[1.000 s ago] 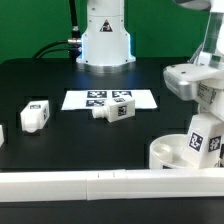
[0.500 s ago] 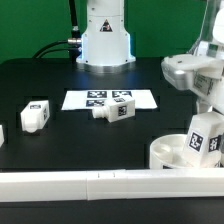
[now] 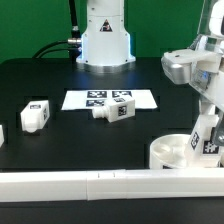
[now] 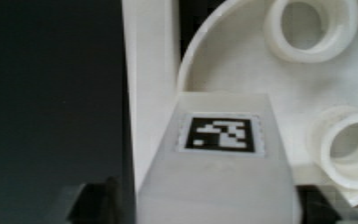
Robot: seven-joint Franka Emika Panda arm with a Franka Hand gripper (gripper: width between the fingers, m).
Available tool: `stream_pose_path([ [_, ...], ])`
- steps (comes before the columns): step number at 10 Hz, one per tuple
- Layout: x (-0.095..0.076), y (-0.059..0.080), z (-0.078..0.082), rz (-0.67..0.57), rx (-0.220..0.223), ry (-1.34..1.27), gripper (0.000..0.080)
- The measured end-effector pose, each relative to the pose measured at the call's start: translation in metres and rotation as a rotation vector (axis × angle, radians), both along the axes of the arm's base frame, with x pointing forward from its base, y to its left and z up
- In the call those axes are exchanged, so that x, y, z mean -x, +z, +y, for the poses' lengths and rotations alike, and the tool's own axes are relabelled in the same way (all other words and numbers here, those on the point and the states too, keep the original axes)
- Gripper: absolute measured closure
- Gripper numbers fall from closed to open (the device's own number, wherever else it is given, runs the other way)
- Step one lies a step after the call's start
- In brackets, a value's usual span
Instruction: Assemble stool
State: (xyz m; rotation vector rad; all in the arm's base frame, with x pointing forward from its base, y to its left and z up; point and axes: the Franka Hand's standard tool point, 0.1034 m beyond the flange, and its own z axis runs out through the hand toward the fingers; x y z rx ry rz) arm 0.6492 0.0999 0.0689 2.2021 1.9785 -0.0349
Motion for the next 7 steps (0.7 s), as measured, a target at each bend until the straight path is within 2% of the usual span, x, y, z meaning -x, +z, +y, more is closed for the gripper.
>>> stream_pose_path([
  [1, 0.0, 0.0, 0.0, -0.01, -0.006, -0.07, 0.0453],
  [3, 0.0, 0.0, 0.0, -0.028, -0.019, -0.189, 0.0453],
  [5, -0.002, 0.0, -0.009, -0.056, -0.06, -0.441, 0.0453],
  [7, -0.003, 0.001, -0.011, -0.084, -0.087, -0.618, 0.0454],
])
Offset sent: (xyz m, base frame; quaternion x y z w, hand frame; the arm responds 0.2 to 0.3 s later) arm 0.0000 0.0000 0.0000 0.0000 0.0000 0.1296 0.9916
